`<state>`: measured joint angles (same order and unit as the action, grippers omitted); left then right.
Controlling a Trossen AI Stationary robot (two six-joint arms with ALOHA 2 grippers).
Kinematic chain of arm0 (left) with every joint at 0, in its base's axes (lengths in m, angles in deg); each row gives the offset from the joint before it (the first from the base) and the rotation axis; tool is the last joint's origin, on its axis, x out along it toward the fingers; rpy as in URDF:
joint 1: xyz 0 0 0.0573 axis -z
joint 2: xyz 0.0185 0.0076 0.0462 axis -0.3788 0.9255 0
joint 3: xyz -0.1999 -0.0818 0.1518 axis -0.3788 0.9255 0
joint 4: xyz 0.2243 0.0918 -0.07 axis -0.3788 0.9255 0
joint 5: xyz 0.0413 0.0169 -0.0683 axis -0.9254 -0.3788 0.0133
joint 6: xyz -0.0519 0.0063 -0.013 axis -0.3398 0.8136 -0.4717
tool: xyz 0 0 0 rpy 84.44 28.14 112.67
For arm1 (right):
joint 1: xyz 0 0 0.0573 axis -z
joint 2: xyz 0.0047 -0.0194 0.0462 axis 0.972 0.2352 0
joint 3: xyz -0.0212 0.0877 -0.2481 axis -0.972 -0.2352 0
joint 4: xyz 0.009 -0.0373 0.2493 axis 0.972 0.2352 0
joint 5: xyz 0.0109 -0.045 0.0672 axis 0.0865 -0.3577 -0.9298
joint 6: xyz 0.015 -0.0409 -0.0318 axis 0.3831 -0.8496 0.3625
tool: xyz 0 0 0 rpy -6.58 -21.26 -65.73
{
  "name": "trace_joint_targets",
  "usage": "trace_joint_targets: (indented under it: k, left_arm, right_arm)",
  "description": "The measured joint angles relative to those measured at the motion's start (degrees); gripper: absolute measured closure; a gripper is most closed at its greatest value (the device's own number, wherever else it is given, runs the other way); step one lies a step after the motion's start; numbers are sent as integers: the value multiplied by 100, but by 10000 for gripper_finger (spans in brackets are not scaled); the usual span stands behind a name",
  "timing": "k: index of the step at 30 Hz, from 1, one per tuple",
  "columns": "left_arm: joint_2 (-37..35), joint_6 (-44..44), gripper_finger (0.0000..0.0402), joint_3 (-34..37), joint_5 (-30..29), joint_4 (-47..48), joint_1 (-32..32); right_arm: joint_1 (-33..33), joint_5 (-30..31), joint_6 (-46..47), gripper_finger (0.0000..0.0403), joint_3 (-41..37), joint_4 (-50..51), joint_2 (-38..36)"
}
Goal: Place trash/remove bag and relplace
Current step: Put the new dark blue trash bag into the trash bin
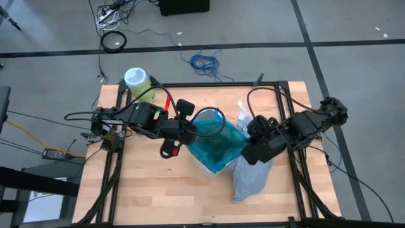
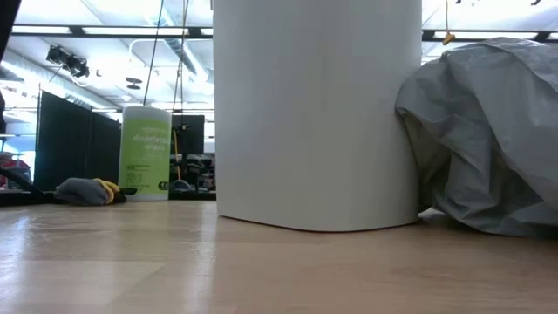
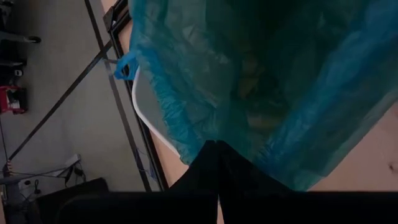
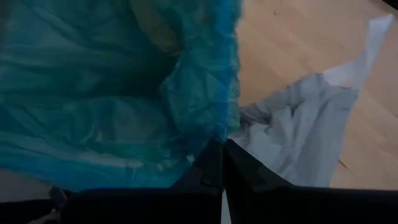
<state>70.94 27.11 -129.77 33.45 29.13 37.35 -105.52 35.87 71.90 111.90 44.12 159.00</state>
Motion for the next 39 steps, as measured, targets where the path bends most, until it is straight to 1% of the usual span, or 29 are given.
trace_joint_targets:
  k: [6, 11, 16, 19, 22, 30, 35, 39]
  left_arm:
    - [0, 0, 400, 0, 0, 0, 0]
    - [0, 0, 400, 0, 0, 0, 0]
    - [2, 1, 400, 0, 9, -3, 0]
    - [2, 2, 400, 0, 17, -9, 0]
    - [2, 2, 400, 0, 17, -11, 0]
    - [2, 2, 400, 0, 17, -11, 0]
    - [2, 2, 400, 0, 17, -11, 0]
    - [2, 2, 400, 0, 17, -4, 0]
  right_arm:
    - [33, -18, 386, 403, -712, 1, -539]
    - [11, -446, 749, 403, -1239, 8, -568]
    - [-8, -463, 527, 403, -1224, 0, -246]
    - [26, -333, 343, 403, -1129, -8, -161]
    - [35, -327, 27, 399, -1107, -115, -121]
    - [46, -432, -533, 372, -1107, -182, -102]
    - [46, -438, -593, 356, -1104, -300, -101]
    - [46, -676, -595, 332, -1104, -298, -223]
